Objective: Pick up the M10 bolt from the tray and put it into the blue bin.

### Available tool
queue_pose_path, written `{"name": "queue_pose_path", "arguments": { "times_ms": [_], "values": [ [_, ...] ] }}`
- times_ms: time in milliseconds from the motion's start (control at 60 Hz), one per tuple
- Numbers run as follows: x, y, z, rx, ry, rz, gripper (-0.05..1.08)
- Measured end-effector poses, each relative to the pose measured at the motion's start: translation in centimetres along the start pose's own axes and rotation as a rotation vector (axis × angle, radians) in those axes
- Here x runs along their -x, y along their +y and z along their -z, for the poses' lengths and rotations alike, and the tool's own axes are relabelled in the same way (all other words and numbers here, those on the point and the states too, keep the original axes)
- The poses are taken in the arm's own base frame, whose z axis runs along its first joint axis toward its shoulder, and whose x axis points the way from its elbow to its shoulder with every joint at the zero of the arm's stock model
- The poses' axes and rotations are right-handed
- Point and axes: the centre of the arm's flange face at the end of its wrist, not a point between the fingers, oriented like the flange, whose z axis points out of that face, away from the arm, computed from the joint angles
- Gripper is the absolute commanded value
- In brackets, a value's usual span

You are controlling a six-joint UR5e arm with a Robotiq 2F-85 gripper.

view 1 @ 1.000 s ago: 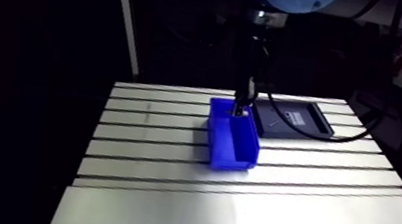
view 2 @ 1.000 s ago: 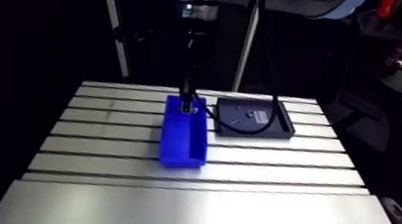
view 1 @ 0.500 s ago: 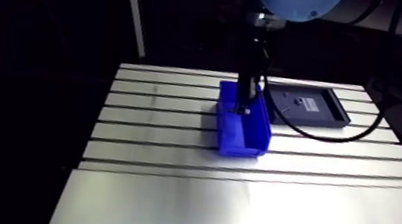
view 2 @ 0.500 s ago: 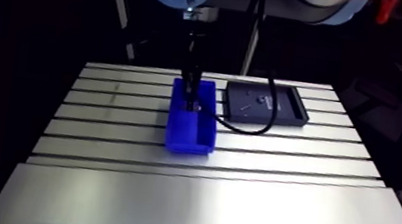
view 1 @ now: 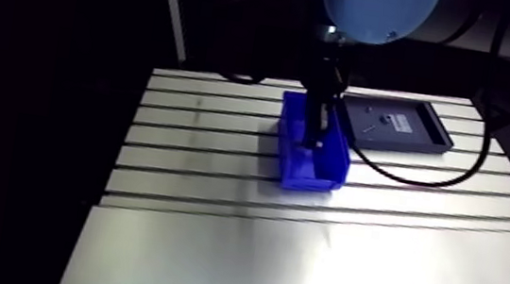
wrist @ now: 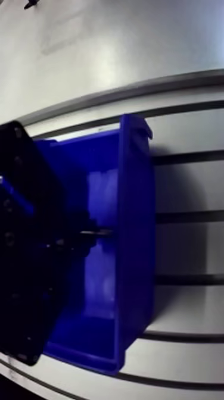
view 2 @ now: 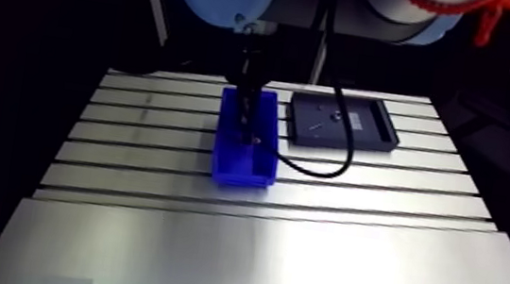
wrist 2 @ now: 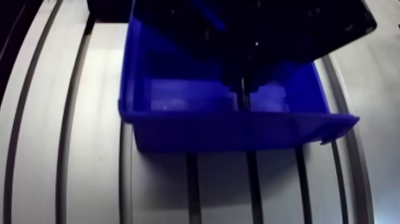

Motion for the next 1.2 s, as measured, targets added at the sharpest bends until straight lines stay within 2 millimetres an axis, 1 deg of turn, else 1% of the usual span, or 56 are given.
{"name": "queue_pose_path", "arguments": {
  "times_ms": [17,33,67,133,367,433,533,667,983,1200],
  "values": [
    [0.0,0.0,0.0,-0.001,0.000,0.000,0.78],
    [0.0,0.0,-0.1,-0.001,-0.001,0.000,0.78],
    [0.0,0.0,-0.1,-0.002,-0.001,0.000,0.02],
    [0.0,0.0,-0.2,-0.003,-0.002,0.000,0.00],
    [0.0,-0.2,0.0,-0.006,-0.001,-0.010,0.00],
    [0.1,-0.2,0.3,-0.003,0.000,-0.013,0.00],
    [0.2,-0.3,1.4,0.008,0.003,-0.017,0.00],
    [0.4,-0.6,3.4,0.025,0.007,-0.021,0.00],
    [1.0,-1.8,9.2,0.045,0.023,-0.036,0.00],
    [1.7,-2.5,13.3,0.056,0.046,-0.117,0.00]
  ]
}}
